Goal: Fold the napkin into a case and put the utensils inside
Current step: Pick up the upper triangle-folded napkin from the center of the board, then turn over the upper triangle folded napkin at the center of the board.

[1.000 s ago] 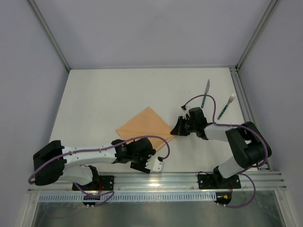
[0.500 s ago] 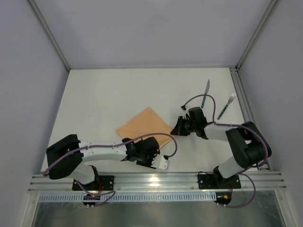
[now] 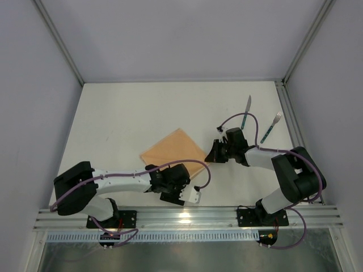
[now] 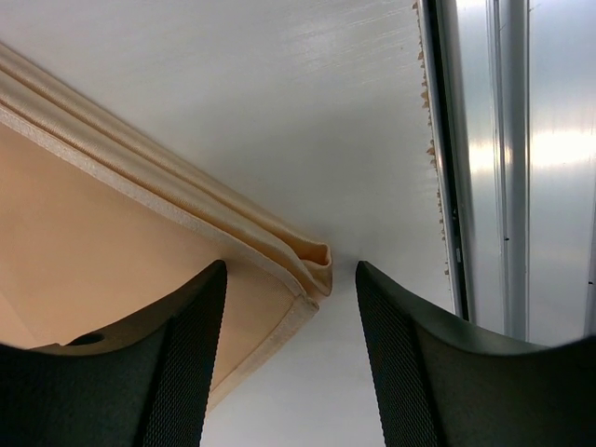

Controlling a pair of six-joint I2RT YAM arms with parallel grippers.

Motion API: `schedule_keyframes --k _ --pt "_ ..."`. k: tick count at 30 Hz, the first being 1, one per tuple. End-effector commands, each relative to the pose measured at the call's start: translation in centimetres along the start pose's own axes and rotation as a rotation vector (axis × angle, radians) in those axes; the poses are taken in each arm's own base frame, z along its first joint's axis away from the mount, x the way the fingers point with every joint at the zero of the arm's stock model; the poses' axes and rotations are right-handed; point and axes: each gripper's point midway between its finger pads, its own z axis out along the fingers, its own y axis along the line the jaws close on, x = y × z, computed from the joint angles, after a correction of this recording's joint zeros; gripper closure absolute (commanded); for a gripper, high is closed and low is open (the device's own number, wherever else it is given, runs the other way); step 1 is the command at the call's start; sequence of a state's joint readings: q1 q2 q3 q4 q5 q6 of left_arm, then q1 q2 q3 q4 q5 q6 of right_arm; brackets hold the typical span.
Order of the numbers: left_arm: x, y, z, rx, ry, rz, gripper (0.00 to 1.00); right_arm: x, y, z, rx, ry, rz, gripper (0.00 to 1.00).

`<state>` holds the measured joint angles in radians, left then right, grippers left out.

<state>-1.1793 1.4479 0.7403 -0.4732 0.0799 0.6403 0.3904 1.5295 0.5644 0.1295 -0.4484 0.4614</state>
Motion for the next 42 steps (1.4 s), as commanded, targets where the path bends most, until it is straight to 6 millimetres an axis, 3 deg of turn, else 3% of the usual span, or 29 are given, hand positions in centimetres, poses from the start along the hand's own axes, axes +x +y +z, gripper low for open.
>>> schedule_keyframes --k 1,5,11,15,18,19,22,23,26,27,29,35,42 --pt "1.8 -1.4 0.8 0.071 0.074 -0.012 0.41 -1.6 1.1 -0.6 -0.016 -0.043 -0.043 0.96" --pt "1.2 -1.0 1.4 0.055 0.051 -0.029 0.46 -1.5 0.9 -0.6 -0.013 -0.043 -0.043 0.96" --pt "1.7 -0.9 1.6 0.047 0.074 -0.043 0.67 -1.6 1.1 -0.7 -0.016 -0.044 -0.05 0.96" --pt "1.8 -0.7 1.5 0.034 0.086 -0.06 1.0 -1.8 1.3 -0.9 -0.019 -0.048 -0.051 0.96" --pt "1.7 0.4 1.0 -0.028 0.083 -0.075 1.0 -2.1 1.8 -1.4 -0.025 -0.05 -0.054 0.96" --pt "2.0 1.6 0.4 -0.084 0.098 -0.081 1.0 -2.3 2.1 -1.6 -0.027 -0.053 -0.059 0.96" --pt "0.2 4.4 -2.4 -0.176 0.017 -0.117 1.0 -3.3 3.1 -2.6 -0.035 -0.072 -0.081 0.96" --pt "-0.7 5.9 -4.6 -0.227 -0.033 -0.15 1.0 -3.4 3.3 -3.0 -0.025 -0.055 -0.076 0.96" --pt "-1.1 7.4 -7.9 -0.267 -0.07 -0.196 1.0 -4.7 4.7 -4.1 -0.049 -0.073 -0.111 0.96" --pt "-2.1 8.4 -9.9 -0.3 -0.106 -0.205 1.0 -5.4 5.7 -4.6 -0.071 -0.076 -0.127 0.96" --pt "-2.1 9.0 -11.5 -0.32 -0.114 -0.23 1.0 -5.8 6.5 -5.2 -0.08 -0.059 -0.132 0.96" --pt "-2.1 9.9 -15.9 -0.39 -0.14 -0.297 1.0 -10.2 9.6 -7.8 -0.083 -0.104 -0.221 0.96" --pt "-2.8 10.4 -19.0 -0.406 -0.145 -0.386 1.0 -11.8 10.5 -9.3 -0.07 -0.101 -0.249 0.96"
